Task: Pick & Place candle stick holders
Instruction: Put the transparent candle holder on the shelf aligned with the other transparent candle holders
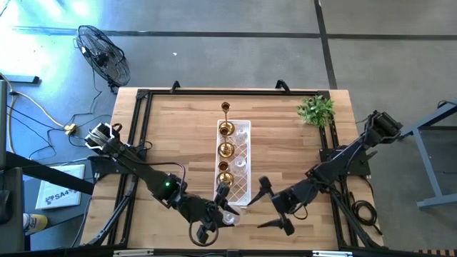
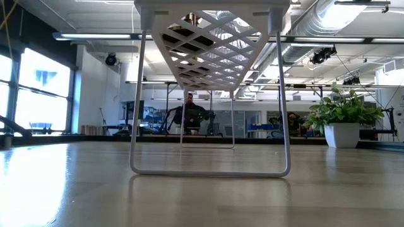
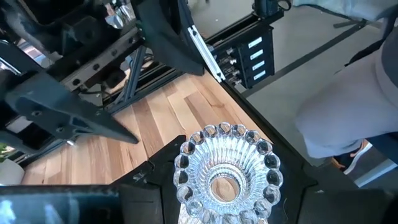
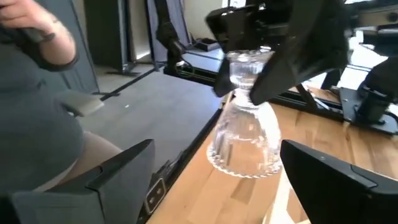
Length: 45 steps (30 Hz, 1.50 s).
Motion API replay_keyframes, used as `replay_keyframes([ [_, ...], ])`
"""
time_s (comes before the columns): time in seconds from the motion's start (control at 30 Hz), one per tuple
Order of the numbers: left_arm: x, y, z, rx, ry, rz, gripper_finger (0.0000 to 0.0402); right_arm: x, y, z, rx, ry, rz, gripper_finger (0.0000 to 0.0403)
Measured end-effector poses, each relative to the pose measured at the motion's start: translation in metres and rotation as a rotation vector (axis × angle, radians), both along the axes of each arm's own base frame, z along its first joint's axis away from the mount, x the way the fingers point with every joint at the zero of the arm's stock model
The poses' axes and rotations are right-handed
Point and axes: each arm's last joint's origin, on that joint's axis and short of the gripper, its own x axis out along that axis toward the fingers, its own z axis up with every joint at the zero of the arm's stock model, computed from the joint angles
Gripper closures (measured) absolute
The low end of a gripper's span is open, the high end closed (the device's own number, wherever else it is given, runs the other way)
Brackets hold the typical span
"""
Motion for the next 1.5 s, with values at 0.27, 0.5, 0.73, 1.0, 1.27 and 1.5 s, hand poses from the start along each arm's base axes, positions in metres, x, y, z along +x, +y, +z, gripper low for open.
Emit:
replay_keyframes([
  [0.27,0.003,-0.001,0.008,0.005,-0.091,-0.016,0.0246,0.003,-0.008,0.0,-0.051,-0.026,-0.207,0.0063],
  [0.5,0.009,0.008,0.01,0.023,-0.121,0.023,0.0246,0.009,-0.012,-0.003,-0.036,-0.015,-0.221,0.0064],
  [0.73,0.017,0.021,0.011,0.007,-0.127,0.036,0.0247,0.023,-0.01,-0.022,-0.056,0.009,-0.232,0.0064],
  [1.0,0.019,0.023,0.012,0.005,-0.131,0.037,0.0248,0.027,-0.008,-0.019,-0.027,-0.048,-0.193,0.0064],
  [1.27,0.02,0.024,0.012,0.018,-0.139,0.022,0.0248,0.027,-0.008,-0.017,-0.01,-0.058,-0.162,0.0063],
  [1.5,0.022,0.027,0.014,0.026,-0.161,0.009,0.0248,0.028,-0.008,-0.015,-0.012,-0.082,-0.155,0.0065],
])
